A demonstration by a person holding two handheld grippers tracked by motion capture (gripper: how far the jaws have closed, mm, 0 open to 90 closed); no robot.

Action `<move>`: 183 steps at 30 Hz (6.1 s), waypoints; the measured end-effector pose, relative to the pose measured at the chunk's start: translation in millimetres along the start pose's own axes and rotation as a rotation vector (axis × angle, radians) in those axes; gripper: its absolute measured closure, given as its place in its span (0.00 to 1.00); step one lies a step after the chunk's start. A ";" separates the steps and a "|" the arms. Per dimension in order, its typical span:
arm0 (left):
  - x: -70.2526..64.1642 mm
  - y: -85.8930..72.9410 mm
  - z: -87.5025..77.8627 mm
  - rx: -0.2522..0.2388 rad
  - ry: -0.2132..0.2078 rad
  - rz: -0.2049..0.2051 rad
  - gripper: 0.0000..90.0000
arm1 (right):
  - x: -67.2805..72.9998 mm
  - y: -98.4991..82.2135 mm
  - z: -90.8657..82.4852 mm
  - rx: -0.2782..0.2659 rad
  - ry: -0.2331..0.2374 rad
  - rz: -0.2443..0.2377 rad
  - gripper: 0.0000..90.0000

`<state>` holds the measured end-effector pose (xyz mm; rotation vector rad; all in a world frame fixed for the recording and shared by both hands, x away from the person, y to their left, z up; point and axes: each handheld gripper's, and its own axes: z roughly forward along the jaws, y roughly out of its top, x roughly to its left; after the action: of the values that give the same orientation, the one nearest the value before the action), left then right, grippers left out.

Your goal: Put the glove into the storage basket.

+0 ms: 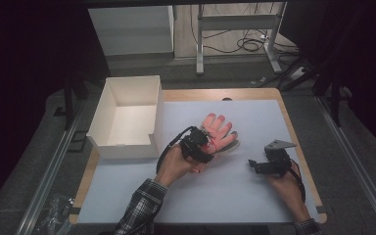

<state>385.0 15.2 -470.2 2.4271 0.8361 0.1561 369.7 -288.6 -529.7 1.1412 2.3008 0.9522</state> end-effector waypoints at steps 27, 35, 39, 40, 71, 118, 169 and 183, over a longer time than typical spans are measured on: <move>43.0 38.6 -61.9 -0.024 0.104 -0.076 0.49 | 0.3 -0.1 0.1 0.000 0.002 0.005 0.19; 58.5 47.9 -82.1 -0.024 0.138 -0.116 0.48 | 0.3 -0.2 0.1 0.000 0.002 0.005 0.19; 68.2 50.6 -93.8 -0.028 0.158 -0.148 0.48 | 0.3 -0.1 0.1 0.000 0.003 0.005 0.19; 73.5 51.1 -99.7 -0.030 0.167 -0.163 0.48 | 0.3 -0.1 0.1 0.000 0.003 0.005 0.19; 149.5 -16.3 -165.4 -0.060 0.350 -0.433 0.47 | 0.1 -0.1 0.2 -0.002 0.000 0.003 0.19; 206.2 -74.0 -46.5 0.115 0.416 -0.605 0.42 | 0.1 -0.2 0.2 -0.002 0.001 0.003 0.19; 164.9 -60.0 -124.0 -0.134 0.421 -0.420 0.03 | 0.2 -0.2 0.2 -0.001 0.000 0.003 0.19; 141.5 -53.7 -137.1 -0.200 0.349 -0.344 0.03 | 0.2 -0.2 0.2 -0.001 0.000 0.003 0.19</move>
<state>430.9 199.4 -394.9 2.0615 1.3106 0.5151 369.6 -288.5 -530.0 1.1439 2.2992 0.9545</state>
